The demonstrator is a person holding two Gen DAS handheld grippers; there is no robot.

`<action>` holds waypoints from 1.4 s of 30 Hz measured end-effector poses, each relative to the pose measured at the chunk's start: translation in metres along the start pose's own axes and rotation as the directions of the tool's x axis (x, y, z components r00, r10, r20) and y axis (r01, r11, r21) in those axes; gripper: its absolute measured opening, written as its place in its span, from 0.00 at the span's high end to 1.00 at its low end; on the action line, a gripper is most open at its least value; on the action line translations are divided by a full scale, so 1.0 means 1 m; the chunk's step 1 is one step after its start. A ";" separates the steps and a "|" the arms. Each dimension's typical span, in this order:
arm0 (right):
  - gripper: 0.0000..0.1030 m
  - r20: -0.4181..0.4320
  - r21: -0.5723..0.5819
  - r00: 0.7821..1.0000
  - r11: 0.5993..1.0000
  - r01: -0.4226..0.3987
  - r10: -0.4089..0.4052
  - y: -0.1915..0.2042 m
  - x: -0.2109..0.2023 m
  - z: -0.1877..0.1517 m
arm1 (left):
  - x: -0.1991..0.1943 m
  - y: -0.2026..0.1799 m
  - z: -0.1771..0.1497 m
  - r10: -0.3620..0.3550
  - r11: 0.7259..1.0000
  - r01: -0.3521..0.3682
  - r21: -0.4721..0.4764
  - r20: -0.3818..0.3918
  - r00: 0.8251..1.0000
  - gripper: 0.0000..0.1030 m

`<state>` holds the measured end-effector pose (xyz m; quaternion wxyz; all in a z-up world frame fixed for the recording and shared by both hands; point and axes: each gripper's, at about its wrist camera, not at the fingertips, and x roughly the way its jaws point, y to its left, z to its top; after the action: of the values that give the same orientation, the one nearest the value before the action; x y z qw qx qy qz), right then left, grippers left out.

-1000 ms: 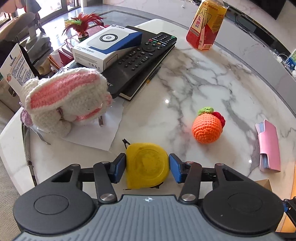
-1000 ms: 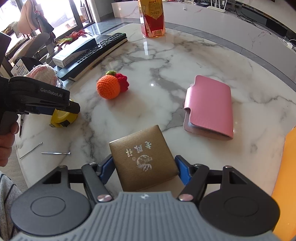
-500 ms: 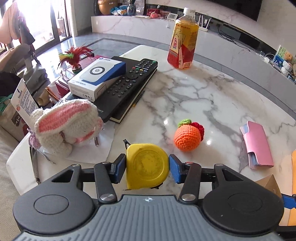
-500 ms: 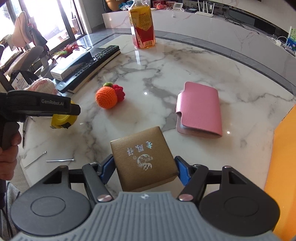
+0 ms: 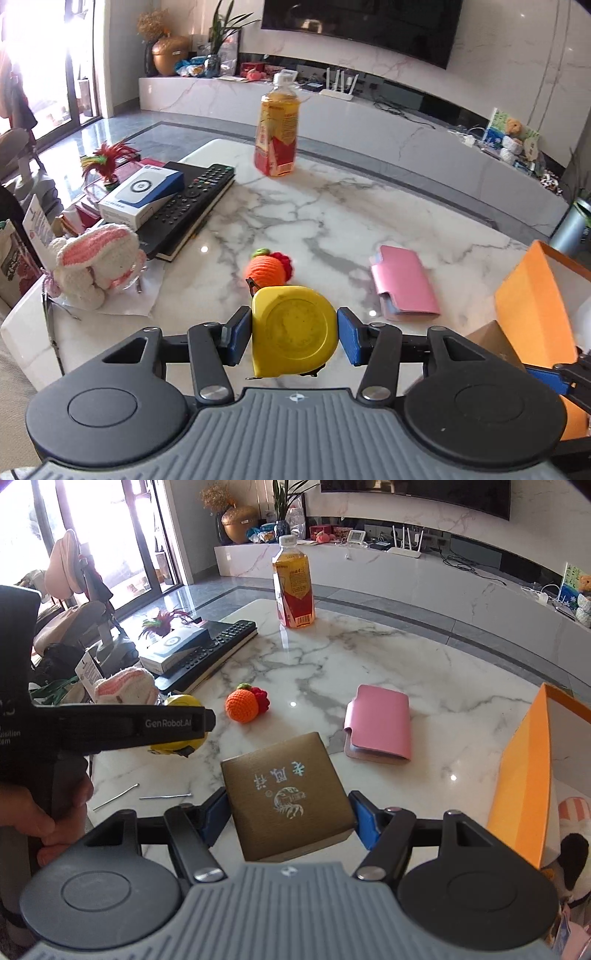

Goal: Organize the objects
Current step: 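Lower the brown box into the orange box with right while left carries the tape measure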

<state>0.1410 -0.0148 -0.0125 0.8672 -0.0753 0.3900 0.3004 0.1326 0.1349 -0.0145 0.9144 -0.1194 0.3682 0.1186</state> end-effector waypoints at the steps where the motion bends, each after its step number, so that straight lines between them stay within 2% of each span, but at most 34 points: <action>1: 0.32 0.014 0.006 1.000 1.000 0.007 -0.007 -0.002 -0.007 -0.002 | -0.007 -0.009 -0.001 -0.018 1.000 0.018 0.012 0.018 1.000 0.44; 6: 0.32 0.098 0.064 0.991 0.994 0.089 -0.095 -0.025 -0.054 -0.015 | -0.036 -0.044 -0.006 -0.037 0.993 0.024 0.113 0.115 0.993 0.44; 10: 0.32 0.151 0.118 0.975 0.982 0.145 -0.162 -0.059 -0.092 -0.017 | -0.044 -0.064 -0.011 -0.109 0.983 0.092 0.160 0.101 0.989 0.43; 13: 0.33 0.163 0.185 0.957 0.961 0.208 -0.238 -0.099 -0.106 -0.013 | -0.042 -0.077 -0.018 -0.122 0.974 0.103 0.202 0.085 0.989 0.43; 15: 0.33 0.147 0.231 0.950 0.943 0.238 -0.276 -0.132 -0.104 -0.006 | -0.039 -0.081 -0.020 -0.121 0.970 0.104 0.218 0.066 0.990 0.43; 20: 0.34 -0.002 0.377 0.948 0.878 0.296 -0.319 -0.226 -0.056 0.011 | -0.034 -0.085 -0.025 -0.106 0.966 0.090 0.241 0.056 0.993 0.43; 22: 0.34 -0.063 0.413 0.933 0.842 0.347 -0.354 -0.253 -0.033 0.011 | -0.033 -0.086 -0.027 -0.100 0.965 0.084 0.250 0.052 0.994 0.43; 24: 0.34 -0.082 0.433 0.929 0.827 0.359 -0.360 -0.270 -0.016 0.012 | -0.031 -0.086 -0.028 -0.096 0.963 0.082 0.255 0.044 0.994 0.43; 26: 0.34 -0.080 0.443 0.928 0.822 0.359 -0.363 -0.280 -0.002 0.014 | -0.026 -0.086 -0.029 -0.083 0.964 0.073 0.257 0.031 0.996 0.43; 31: 0.35 -0.135 0.405 0.901 0.807 0.429 -0.412 -0.288 0.031 0.022 | -0.021 -0.089 -0.034 -0.076 0.959 0.072 0.275 0.003 0.997 0.43; 36: 0.39 -0.167 0.360 0.899 0.824 0.438 -0.405 -0.282 0.053 0.021 | -0.024 -0.097 -0.032 -0.095 0.957 0.092 0.276 -0.002 0.995 0.43; 38: 0.40 -0.188 0.356 0.905 0.832 0.426 -0.383 -0.278 0.057 0.020 | -0.026 -0.106 -0.028 -0.116 0.953 0.113 0.280 -0.007 0.993 0.43; 40: 0.33 -0.200 0.360 0.911 0.837 0.411 -0.361 -0.276 0.055 0.019 | -0.027 -0.118 -0.025 -0.140 0.947 0.137 0.289 -0.008 0.990 0.43; 41: 0.25 -0.196 0.346 0.912 0.845 0.408 -0.361 -0.273 0.052 0.019 | -0.027 -0.126 -0.023 -0.156 0.943 0.152 0.296 -0.008 0.988 0.43; 42: 0.22 -0.183 0.321 0.911 0.853 0.411 -0.370 -0.268 0.045 0.018 | -0.026 -0.134 -0.022 -0.177 0.938 0.171 0.302 -0.010 0.984 0.43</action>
<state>0.3306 -0.2037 -0.0608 0.8854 -0.0135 0.4631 0.0382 0.1410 -0.0016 0.0063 0.9319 -0.0095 0.3620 -0.0193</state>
